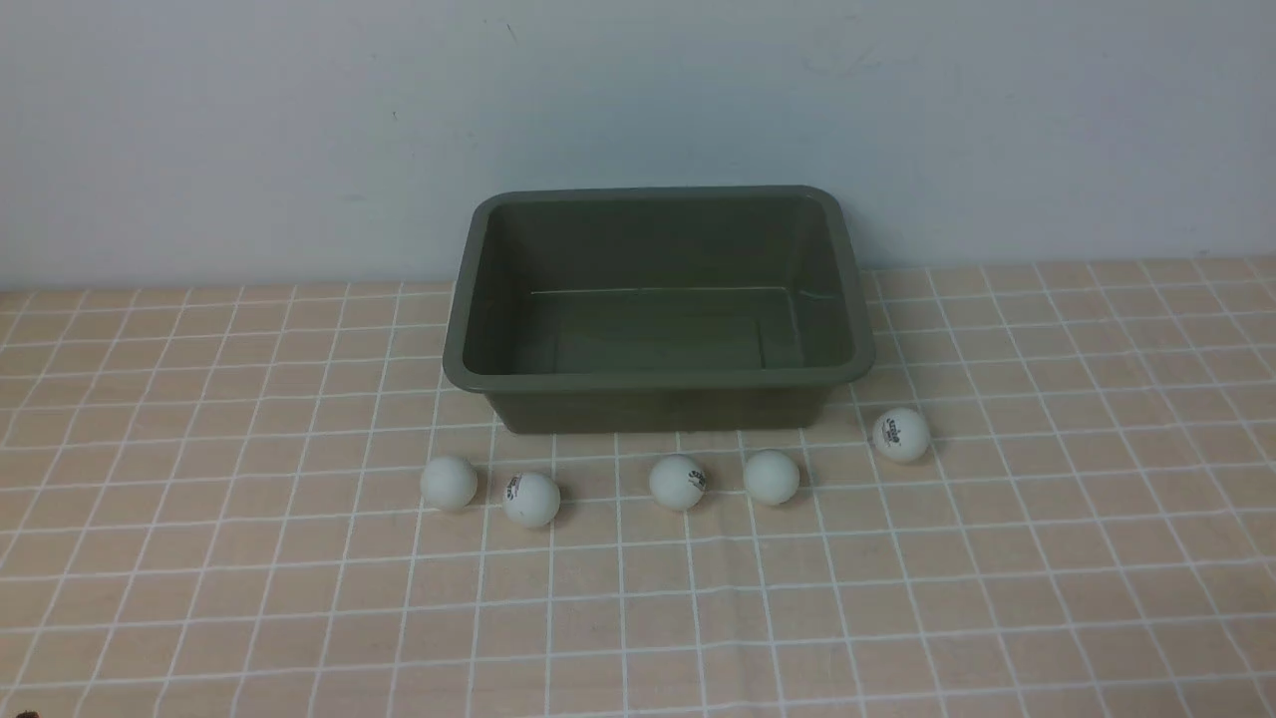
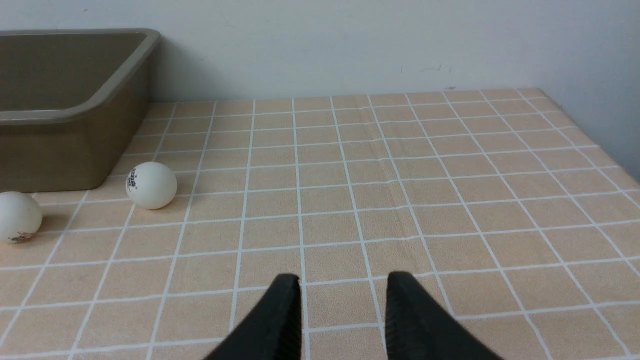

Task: Put the table tennis balls into the box on the light coffee tablecloth.
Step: 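Reach for and grasp a ping pong ball on the table beside the basket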

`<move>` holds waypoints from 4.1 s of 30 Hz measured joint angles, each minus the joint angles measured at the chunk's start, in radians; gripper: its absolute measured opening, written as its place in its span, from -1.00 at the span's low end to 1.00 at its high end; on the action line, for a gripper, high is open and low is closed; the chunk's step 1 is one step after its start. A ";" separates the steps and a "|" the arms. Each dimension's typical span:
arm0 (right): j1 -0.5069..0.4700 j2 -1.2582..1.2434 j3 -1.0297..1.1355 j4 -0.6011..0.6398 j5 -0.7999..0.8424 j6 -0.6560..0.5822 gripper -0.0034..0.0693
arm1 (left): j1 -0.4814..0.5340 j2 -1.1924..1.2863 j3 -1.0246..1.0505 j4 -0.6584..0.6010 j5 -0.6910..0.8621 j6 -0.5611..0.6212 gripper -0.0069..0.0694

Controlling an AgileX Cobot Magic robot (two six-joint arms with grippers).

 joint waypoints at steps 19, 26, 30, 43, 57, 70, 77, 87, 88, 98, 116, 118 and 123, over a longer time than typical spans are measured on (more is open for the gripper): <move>0.000 0.000 0.000 0.000 0.000 0.000 -0.27 | 0.000 0.000 0.000 0.000 0.000 0.000 -0.50; 0.000 0.000 0.000 0.000 0.000 0.000 -0.27 | 0.000 0.000 0.000 0.000 0.000 0.000 -0.50; 0.000 0.000 0.000 0.000 0.000 0.000 -0.27 | 0.000 0.000 0.000 0.000 0.000 0.000 -0.50; 0.000 0.000 0.000 0.000 0.000 0.000 -0.27 | 0.000 0.000 0.000 0.000 0.000 0.000 -0.50; 0.000 0.000 -0.024 0.038 -0.021 0.000 -0.27 | 0.000 0.000 0.000 0.000 0.000 0.000 -0.50; 0.000 0.000 -0.478 0.112 0.297 0.002 -0.27 | 0.000 0.000 0.000 0.000 0.000 0.000 -0.50; 0.000 0.000 -0.483 0.138 0.332 0.004 -0.27 | 0.000 0.000 0.000 0.000 0.000 0.000 -0.50; 0.000 -0.001 -0.483 0.139 0.349 0.004 -0.27 | 0.000 0.000 0.000 0.000 0.000 0.000 -0.50; 0.000 -0.001 -0.483 0.139 0.349 0.004 -0.27 | 0.000 0.000 0.000 0.000 0.000 0.000 -0.50; 0.000 -0.001 -0.483 0.141 0.351 0.004 -0.27 | 0.000 0.000 0.005 -0.159 -0.067 -0.078 -0.50; 0.000 -0.001 -0.483 0.143 0.371 0.020 -0.27 | 0.000 0.000 0.005 -0.808 -0.340 -0.129 -0.50; 0.000 -0.001 -0.483 0.143 0.371 0.020 -0.27 | 0.000 0.000 0.005 -0.833 -0.343 -0.114 -0.50; 0.000 -0.001 -0.483 0.143 0.372 0.020 -0.27 | 0.000 0.000 0.005 -0.846 -0.311 -0.073 -0.50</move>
